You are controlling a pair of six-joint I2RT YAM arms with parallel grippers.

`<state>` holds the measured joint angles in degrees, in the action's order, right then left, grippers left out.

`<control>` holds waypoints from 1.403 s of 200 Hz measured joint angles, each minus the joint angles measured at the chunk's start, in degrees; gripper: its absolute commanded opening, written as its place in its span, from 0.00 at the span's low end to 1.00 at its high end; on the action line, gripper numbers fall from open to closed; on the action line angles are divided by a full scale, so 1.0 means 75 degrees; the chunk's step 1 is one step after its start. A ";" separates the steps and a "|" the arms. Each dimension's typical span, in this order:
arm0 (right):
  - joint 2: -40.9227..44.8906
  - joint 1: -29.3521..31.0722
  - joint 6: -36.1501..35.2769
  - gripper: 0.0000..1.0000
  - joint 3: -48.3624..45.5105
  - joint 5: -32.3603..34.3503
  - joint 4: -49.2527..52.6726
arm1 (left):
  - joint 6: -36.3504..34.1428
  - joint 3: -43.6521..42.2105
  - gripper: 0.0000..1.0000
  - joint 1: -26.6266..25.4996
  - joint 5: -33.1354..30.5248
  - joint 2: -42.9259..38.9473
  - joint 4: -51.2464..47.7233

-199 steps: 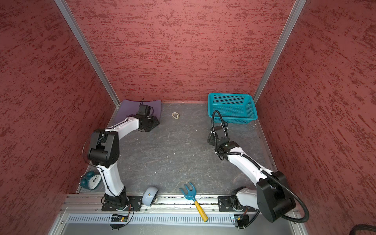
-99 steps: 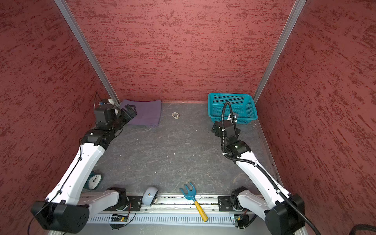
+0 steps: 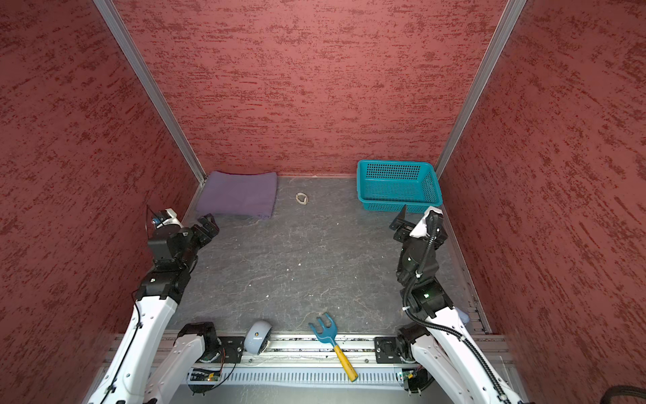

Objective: Fold and stack the trousers

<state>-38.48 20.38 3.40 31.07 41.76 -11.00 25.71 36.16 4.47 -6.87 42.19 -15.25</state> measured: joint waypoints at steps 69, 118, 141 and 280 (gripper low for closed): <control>-0.1061 -0.1075 0.0134 0.99 -0.2235 -0.0635 -0.0740 | -0.1105 -0.1571 1.00 0.0003 -0.0312 0.0125 0.1687; -0.1550 -0.1437 0.0370 0.99 -0.2279 -0.0764 -0.0985 | -0.1518 -0.1833 0.99 0.0012 -0.0714 0.0866 0.2681; -0.1816 -0.1559 0.0504 0.99 -0.2535 -0.0813 -0.1265 | -0.1661 -0.1982 0.99 0.0012 -0.0793 0.1370 0.3220; -0.4485 -0.2430 0.0749 0.99 -0.1813 -0.1699 -0.2932 | -0.2192 -0.0947 0.99 0.0562 0.0443 0.5560 0.6175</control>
<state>-72.12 2.15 9.02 17.47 29.02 -32.99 9.28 29.06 8.69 -3.55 83.90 31.07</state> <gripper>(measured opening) 0.989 0.995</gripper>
